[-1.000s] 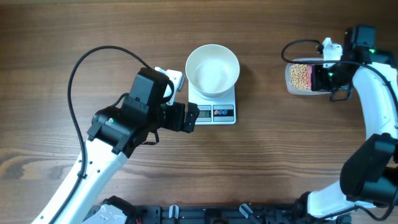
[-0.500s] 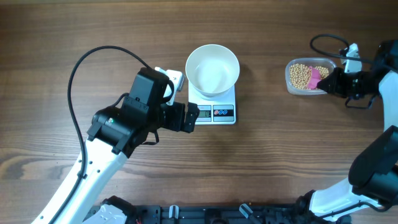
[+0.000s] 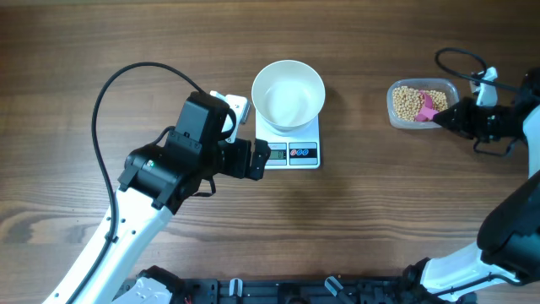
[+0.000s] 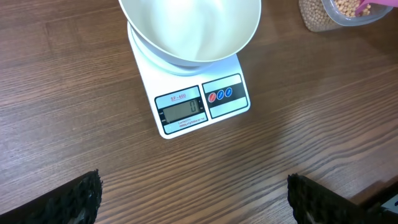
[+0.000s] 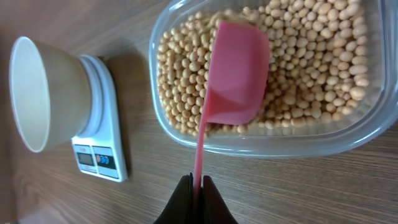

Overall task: Scoop item into bowl and weigh 150g on scale
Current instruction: 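Lower the pink scoop with the right gripper into the soybeans, then drag the scoop through the soybeans with the right gripper to fill it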

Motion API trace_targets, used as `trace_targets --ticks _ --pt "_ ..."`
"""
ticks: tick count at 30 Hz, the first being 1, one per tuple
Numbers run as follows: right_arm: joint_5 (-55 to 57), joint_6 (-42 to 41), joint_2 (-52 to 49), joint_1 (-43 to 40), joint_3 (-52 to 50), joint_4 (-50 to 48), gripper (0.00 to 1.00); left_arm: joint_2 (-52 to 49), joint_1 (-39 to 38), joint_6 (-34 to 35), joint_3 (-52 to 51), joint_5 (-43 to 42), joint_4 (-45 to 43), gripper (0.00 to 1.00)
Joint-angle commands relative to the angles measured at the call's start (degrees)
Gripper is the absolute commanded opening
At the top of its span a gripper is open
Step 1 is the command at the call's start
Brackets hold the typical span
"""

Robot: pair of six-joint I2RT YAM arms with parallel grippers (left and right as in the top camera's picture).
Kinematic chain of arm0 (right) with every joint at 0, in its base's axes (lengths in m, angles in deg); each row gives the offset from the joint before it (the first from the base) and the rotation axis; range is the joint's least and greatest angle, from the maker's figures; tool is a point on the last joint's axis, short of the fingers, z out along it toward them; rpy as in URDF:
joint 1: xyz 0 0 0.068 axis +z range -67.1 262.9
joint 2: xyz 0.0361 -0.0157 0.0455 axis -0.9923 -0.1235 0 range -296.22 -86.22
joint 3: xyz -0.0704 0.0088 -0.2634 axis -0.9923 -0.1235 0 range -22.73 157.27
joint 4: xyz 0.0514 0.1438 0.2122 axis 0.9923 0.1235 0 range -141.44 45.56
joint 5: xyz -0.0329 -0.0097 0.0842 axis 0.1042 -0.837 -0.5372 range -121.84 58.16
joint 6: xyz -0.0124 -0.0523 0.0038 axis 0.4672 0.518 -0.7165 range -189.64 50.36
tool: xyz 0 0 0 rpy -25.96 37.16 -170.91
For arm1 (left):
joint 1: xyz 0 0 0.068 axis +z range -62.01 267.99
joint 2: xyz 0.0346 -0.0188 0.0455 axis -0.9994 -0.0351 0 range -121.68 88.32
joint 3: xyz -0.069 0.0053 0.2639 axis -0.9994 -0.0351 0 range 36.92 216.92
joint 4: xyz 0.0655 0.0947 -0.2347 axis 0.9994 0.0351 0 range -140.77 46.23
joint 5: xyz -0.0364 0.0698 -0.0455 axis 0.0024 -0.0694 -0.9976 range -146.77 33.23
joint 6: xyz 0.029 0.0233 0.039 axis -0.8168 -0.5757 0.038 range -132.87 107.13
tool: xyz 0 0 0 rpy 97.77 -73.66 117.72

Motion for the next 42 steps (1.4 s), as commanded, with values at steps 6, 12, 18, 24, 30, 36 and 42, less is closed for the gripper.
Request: trace_targets --ticks 6,12,18,24,30,36,42 --pt "-6.12 -1.73 -4.52 -1.60 -0.79 0.61 0.04 -0.33 -0.31 0.11 0.26 -0.50 -0.13 1.00" --pt "-10.82 -1.64 -4.52 -7.04 -0.79 2.45 0.04 -0.33 -0.31 0.11 0.26 -0.50 -0.13 1.00" --pt "-17.07 -1.79 -7.43 -9.42 -0.79 3.52 0.04 -0.33 -0.31 0.11 0.26 -0.50 -0.13 1.00" --pt "-21.31 -1.22 -9.33 -11.47 -0.79 3.69 0.04 -0.33 -0.31 0.11 0.26 -0.50 -0.13 1.00" --pt "-24.79 -1.20 -9.33 -14.99 -0.79 5.03 0.04 -0.33 -0.31 0.11 0.26 -0.50 -0.13 1.00" --pt "-29.03 0.61 -9.33 -15.80 -0.79 5.88 0.04 -0.33 -0.31 0.11 0.26 -0.50 -0.13 1.00" --pt "-29.90 3.02 -9.33 -16.09 -0.79 7.02 0.04 -0.33 -0.31 0.11 0.26 -0.50 -0.13 1.00"
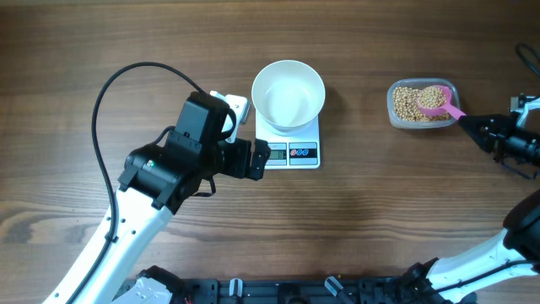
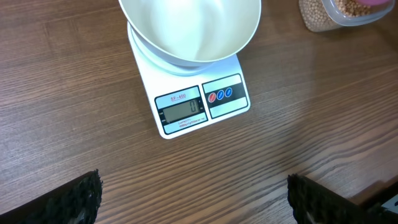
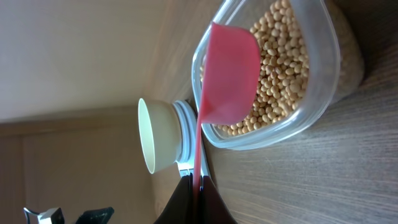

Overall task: Scoop item into bowl and weigh 150g on scale
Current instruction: 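Drag the scoop through the soybeans with the right gripper to fill it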

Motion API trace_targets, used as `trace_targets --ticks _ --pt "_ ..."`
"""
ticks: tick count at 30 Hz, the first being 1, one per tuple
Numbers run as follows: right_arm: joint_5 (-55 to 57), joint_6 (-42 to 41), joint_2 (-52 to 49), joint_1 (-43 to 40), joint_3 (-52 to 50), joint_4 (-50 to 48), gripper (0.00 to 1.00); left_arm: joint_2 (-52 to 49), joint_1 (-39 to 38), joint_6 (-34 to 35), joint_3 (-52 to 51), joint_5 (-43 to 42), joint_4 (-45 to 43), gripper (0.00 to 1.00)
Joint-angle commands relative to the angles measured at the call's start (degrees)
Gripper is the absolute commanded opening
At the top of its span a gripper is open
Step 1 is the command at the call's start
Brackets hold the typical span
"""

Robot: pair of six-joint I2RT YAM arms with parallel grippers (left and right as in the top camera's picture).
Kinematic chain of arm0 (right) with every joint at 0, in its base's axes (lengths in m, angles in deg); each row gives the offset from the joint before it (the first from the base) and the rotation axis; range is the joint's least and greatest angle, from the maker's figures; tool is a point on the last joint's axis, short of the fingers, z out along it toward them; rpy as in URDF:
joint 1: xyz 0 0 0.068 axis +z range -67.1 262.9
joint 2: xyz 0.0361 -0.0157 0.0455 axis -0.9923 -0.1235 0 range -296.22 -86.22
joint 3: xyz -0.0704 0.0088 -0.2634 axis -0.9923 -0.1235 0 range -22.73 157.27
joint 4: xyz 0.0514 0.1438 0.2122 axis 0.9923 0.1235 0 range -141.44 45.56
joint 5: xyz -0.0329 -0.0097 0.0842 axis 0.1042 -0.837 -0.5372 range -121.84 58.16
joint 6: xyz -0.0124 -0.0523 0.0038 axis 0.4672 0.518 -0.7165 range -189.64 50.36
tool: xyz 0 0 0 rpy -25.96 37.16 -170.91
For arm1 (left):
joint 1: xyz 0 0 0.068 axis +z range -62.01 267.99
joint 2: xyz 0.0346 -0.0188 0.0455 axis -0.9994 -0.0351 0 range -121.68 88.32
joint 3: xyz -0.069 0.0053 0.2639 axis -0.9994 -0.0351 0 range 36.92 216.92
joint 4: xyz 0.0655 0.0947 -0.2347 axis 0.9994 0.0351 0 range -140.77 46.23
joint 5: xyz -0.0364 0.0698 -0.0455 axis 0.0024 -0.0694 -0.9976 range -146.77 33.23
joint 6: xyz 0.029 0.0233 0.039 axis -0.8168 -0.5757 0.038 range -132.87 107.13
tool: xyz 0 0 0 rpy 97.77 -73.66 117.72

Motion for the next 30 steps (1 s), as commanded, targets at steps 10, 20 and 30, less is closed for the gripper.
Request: trace_targets --ticks 10,20,30 --pt "-6.82 13.53 -0.85 -1.09 -0.70 10.27 0.04 -0.33 -0.31 0.11 0.26 -0.50 -0.13 1.00" --pt "-9.35 16.39 -0.85 -1.09 -0.70 12.94 0.04 -0.33 -0.31 0.11 0.26 -0.50 -0.13 1.00" --pt "-10.91 27.19 -0.83 0.07 -0.68 24.96 0.04 -0.33 -0.31 0.11 0.26 -0.50 -0.13 1.00"
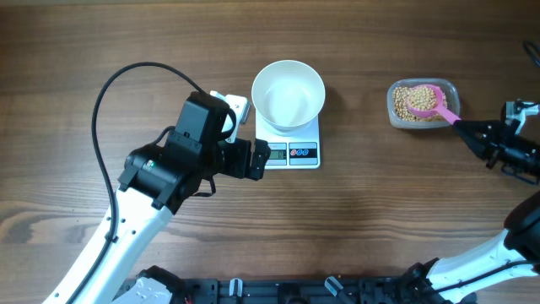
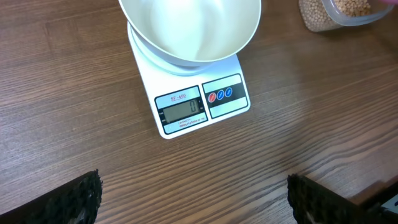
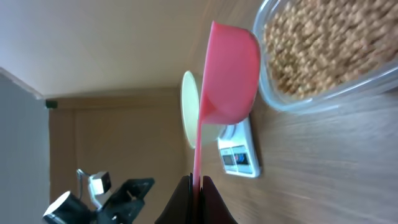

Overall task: Scoop item into bowl and weigh 150g on scale
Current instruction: 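Drag the scoop through the soybeans with the right gripper to fill it, then carry the filled scoop with the right gripper over the white bowl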

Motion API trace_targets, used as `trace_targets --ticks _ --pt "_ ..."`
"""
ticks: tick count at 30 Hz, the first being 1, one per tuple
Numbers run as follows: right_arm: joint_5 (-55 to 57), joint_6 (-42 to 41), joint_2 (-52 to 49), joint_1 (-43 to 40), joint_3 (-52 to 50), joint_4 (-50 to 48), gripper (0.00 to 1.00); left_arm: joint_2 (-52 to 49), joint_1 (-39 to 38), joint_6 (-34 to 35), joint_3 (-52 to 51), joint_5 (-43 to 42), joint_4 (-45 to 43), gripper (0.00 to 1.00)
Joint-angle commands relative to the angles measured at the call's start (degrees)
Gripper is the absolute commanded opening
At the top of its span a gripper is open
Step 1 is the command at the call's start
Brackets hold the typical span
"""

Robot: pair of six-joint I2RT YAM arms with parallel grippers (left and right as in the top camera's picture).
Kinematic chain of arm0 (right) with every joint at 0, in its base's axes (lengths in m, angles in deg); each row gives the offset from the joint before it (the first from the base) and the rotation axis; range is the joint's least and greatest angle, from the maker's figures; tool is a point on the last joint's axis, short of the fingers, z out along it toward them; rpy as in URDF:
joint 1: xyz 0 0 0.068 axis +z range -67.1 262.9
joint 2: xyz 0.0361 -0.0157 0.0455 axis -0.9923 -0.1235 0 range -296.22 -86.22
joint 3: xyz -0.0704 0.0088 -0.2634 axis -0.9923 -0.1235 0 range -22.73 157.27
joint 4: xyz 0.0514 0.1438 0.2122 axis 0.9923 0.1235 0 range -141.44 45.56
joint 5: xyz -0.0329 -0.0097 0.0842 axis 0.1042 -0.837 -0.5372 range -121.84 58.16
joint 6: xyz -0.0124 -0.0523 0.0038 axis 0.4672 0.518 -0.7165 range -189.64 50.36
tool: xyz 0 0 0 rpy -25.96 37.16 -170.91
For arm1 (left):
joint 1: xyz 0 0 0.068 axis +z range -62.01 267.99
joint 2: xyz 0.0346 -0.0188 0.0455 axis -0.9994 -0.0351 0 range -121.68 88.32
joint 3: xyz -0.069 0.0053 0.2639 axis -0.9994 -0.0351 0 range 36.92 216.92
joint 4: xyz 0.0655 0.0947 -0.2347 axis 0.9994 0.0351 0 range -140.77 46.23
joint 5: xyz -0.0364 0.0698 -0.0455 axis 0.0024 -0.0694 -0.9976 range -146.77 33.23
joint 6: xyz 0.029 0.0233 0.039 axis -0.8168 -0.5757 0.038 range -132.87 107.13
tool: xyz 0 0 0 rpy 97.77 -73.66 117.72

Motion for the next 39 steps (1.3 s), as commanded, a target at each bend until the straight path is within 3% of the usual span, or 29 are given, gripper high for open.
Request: trace_targets --ticks 1,13,20,25,26,31,35,39 --pt "-4.46 9.53 -0.83 1.25 -0.22 4.85 0.04 -0.33 -0.31 0.11 0.26 -0.50 -0.13 1.00" --pt "-6.75 9.68 1.07 6.75 -0.11 6.10 0.04 -0.33 -0.31 0.11 0.26 -0.50 -0.13 1.00" --pt "-11.82 5.79 3.87 17.00 3.15 5.90 0.04 -0.33 -0.31 0.11 0.26 -0.50 -0.13 1.00" --pt "-13.11 -10.21 3.87 25.16 5.25 -5.84 0.05 -0.33 -0.31 0.11 0.26 -0.50 -0.13 1.00" --pt "-11.26 -17.03 3.87 27.71 6.54 -10.58 0.05 -0.33 -0.31 0.11 0.26 -0.50 -0.13 1.00" --pt "2.54 -31.80 3.91 35.17 16.02 -18.64 0.05 -0.33 -0.31 0.11 0.26 -0.50 -0.13 1.00" --pt "9.33 -39.19 3.91 40.30 20.28 -24.26 0.05 -0.33 -0.31 0.11 0.26 -0.50 -0.13 1.00" --pt "13.88 -39.76 3.91 45.27 20.28 -28.79 0.05 -0.33 -0.31 0.11 0.26 -0.50 -0.13 1.00"
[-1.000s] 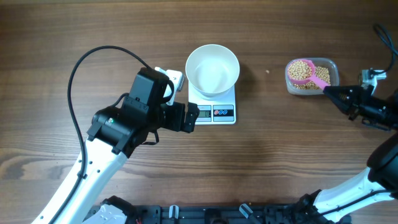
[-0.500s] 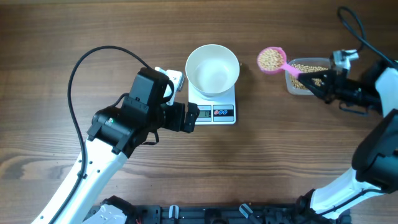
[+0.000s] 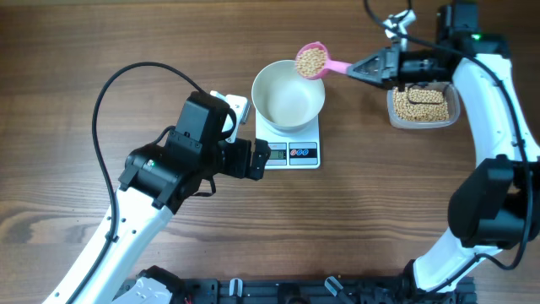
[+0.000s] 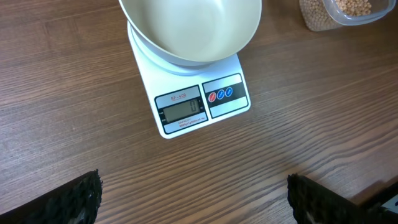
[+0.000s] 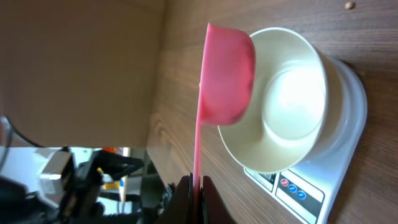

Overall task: Scoop item into bowl and weigh 150g on scale
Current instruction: 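Carry the filled scoop with the right gripper over the white bowl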

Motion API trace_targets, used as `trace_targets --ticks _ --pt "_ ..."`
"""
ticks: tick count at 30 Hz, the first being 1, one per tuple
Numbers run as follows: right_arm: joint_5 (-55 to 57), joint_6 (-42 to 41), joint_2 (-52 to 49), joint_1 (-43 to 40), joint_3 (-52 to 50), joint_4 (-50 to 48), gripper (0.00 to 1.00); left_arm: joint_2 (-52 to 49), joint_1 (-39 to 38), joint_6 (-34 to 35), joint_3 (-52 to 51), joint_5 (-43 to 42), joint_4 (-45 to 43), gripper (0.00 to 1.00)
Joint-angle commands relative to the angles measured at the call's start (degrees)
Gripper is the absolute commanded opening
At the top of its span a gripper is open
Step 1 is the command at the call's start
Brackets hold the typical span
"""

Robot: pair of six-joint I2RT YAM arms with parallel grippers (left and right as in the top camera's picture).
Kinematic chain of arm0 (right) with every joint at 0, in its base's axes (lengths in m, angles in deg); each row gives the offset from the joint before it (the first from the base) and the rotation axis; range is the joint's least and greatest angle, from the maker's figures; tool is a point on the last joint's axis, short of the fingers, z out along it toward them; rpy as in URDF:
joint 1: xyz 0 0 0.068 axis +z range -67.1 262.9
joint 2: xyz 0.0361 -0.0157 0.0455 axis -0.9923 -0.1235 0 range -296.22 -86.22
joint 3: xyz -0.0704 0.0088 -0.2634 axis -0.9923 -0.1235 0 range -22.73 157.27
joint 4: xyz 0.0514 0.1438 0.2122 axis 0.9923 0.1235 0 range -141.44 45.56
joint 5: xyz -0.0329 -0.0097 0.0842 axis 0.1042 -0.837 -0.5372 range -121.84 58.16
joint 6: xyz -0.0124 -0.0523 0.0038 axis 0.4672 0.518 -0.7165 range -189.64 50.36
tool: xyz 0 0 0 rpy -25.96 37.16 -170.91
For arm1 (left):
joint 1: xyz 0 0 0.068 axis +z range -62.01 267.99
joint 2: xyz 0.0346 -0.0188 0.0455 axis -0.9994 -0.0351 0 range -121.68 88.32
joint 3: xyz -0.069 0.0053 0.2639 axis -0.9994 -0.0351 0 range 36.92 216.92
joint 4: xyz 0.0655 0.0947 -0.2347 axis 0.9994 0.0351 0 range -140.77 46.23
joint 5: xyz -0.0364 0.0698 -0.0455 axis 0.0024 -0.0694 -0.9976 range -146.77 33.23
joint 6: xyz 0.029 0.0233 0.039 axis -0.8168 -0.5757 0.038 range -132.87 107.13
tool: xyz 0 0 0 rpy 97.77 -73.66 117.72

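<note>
An empty white bowl (image 3: 288,94) sits on the white digital scale (image 3: 291,152). My right gripper (image 3: 368,68) is shut on the handle of a pink scoop (image 3: 312,60), which is full of soybeans and hangs over the bowl's far right rim. From the right wrist camera the scoop (image 5: 227,74) shows from below, beside the bowl (image 5: 292,99), with the gripper (image 5: 196,182) at the frame's bottom. My left gripper (image 4: 193,202) stands open over bare wood just in front of the scale (image 4: 200,106), its display (image 4: 180,110) showing a 0.
A clear plastic tub of soybeans (image 3: 423,105) stands right of the scale, under my right arm. A black cable (image 3: 126,84) loops over the left part of the table. A small white object (image 3: 234,105) sits left of the bowl.
My right gripper has moved left from beside the soybean tub, carrying the scoop from above the tub to over the bowl's far right rim. The left arm has not moved.
The scoop first lay tipped in the soybeans in the tub, held by my right gripper. Then it was level and full of beans over the tub, and stayed so a second later. Now it hangs over the bowl, which remains empty.
</note>
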Motion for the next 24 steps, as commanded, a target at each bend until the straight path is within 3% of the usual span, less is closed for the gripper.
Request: trace_targets --ticks 1,12,24 --pt "7.26 -2.08 1.60 3.76 1.25 -1.88 0.04 -0.22 -0.31 0.11 0.26 -0.50 -0.13 1.00" --pt "31.10 6.97 4.11 12.37 1.29 -5.64 0.05 -0.22 -0.31 0.11 0.26 -0.50 -0.13 1.00" --pt "42.99 17.05 8.26 18.38 1.29 -6.78 0.05 -0.22 -0.31 0.11 0.26 -0.50 -0.13 1.00"
